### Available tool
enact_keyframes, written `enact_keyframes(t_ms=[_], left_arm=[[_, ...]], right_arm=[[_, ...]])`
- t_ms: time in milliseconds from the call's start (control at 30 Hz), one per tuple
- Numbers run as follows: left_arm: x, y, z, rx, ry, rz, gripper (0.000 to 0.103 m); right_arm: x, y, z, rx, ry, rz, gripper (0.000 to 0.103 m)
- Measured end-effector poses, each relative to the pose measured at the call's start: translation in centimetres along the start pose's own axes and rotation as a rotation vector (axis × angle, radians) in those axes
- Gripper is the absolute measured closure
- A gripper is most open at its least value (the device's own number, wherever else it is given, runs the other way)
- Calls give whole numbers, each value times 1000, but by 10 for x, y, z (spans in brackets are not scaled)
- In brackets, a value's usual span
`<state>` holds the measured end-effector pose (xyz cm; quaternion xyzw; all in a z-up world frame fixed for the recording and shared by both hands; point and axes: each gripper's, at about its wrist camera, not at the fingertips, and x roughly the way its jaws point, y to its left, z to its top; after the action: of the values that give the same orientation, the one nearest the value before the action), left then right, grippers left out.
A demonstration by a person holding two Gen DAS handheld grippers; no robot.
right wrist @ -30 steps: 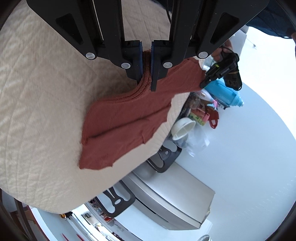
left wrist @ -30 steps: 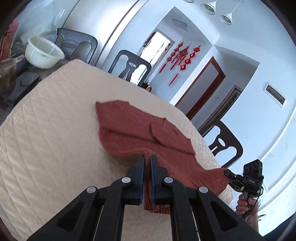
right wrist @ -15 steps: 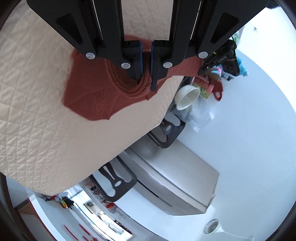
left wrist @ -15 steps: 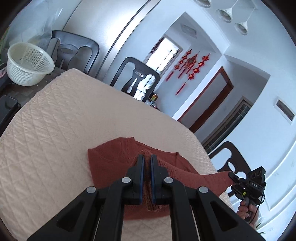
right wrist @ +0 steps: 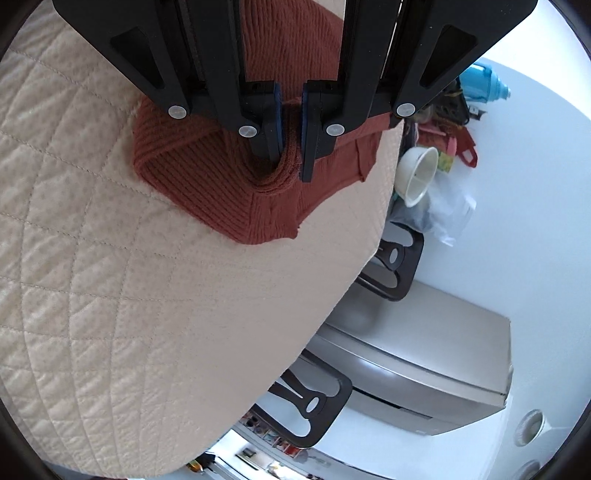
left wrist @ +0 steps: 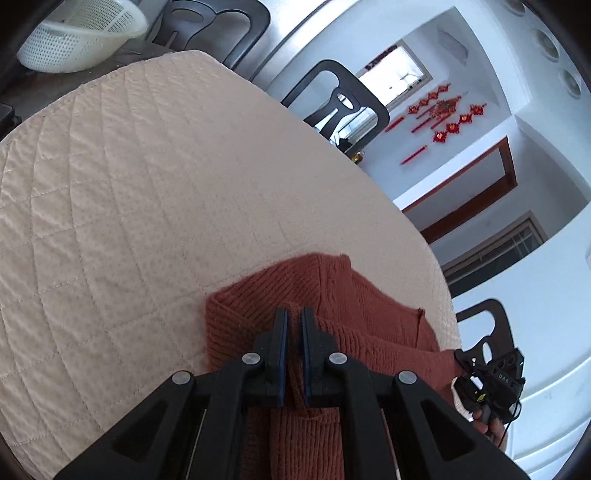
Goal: Fold small clothes
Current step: 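Lift the hem with both grippers and fold it toward the collar, then lower the folded hem onto the sweater and open both grippers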
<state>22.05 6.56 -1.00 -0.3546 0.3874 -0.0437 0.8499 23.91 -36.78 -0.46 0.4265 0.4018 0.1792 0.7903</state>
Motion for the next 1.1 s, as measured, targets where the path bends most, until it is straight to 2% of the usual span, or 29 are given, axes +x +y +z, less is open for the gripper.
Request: enact_keyframes(t_ms=[133, 167, 300, 500, 700, 800, 900, 1100], left_arm=[[-13, 2, 12, -22, -80, 6, 93], [-17, 2, 13, -21, -93, 11, 92], [-26, -4, 7, 49, -115, 65, 81], [-8, -18, -2, 185, -37, 126, 71], [20, -32, 4, 264, 32, 196, 71], [28, -38, 6, 281, 44, 203, 71], [32, -42, 7, 288, 48, 211, 72], [32, -46, 2, 313, 45, 217, 82]], right_arm=[[-6, 11, 9, -31, -55, 52, 64], [-8, 14, 10, -40, -61, 53, 63], [-13, 25, 5, -121, -64, -9, 63], [2, 22, -7, -205, 11, -142, 63], [14, 20, 0, -278, 41, -255, 63], [18, 22, 1, -318, 58, -301, 64], [20, 19, 2, -340, 69, -323, 68], [21, 18, 4, -362, 61, -332, 68]])
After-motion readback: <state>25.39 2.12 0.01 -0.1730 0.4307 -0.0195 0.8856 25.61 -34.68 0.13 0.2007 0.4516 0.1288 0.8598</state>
